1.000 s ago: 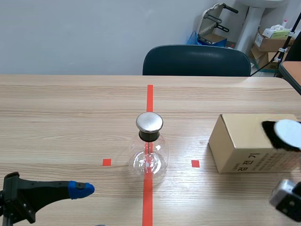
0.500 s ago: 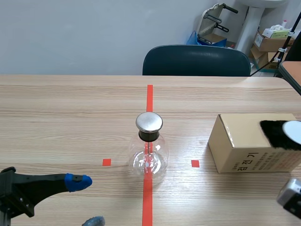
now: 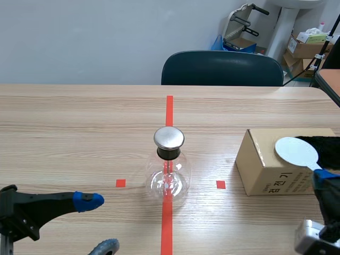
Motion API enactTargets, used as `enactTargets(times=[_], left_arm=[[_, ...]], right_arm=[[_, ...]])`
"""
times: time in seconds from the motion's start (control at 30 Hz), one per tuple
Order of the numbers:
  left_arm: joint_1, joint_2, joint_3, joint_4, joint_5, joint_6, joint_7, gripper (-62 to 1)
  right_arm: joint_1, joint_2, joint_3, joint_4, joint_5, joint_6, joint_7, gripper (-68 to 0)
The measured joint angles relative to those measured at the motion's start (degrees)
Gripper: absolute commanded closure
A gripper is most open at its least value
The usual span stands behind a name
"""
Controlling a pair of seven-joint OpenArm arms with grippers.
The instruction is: Do the electroscope experiment
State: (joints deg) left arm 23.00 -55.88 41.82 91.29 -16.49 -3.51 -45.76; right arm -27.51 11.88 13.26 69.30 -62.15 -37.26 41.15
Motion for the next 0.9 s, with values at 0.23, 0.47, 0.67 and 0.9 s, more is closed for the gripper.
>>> enactTargets(times=[0.23,0.47,0.67,0.9], left_arm=[[0.00,0.52,0.00,0.00,0.00,-0.07,0.00,-34.9],[0.00,0.50,0.00,0.00,0.00,-0.09,-0.61,-34.9],[0.00,0.50,0.00,0.00,0.00,-0.09,-0.61,-34.9],[0.00,0.50,0.00,0.00,0.00,-0.07,-0.57,-34.9]], right_arm=[[-0.15,-0.59,0.74,0.00,0.22,0.07,-15.43,-0.9],[-0.13,-1.44,0.13,0.00,-0.09,0.00,-10.54,-0.9],[-0.17,-1.57,0.87,0.00,-0.83,0.00,-11.15,-0.9],[-0.15,-2.01,0.17,0.02,0.44,-0.42,-17.20,-0.9]])
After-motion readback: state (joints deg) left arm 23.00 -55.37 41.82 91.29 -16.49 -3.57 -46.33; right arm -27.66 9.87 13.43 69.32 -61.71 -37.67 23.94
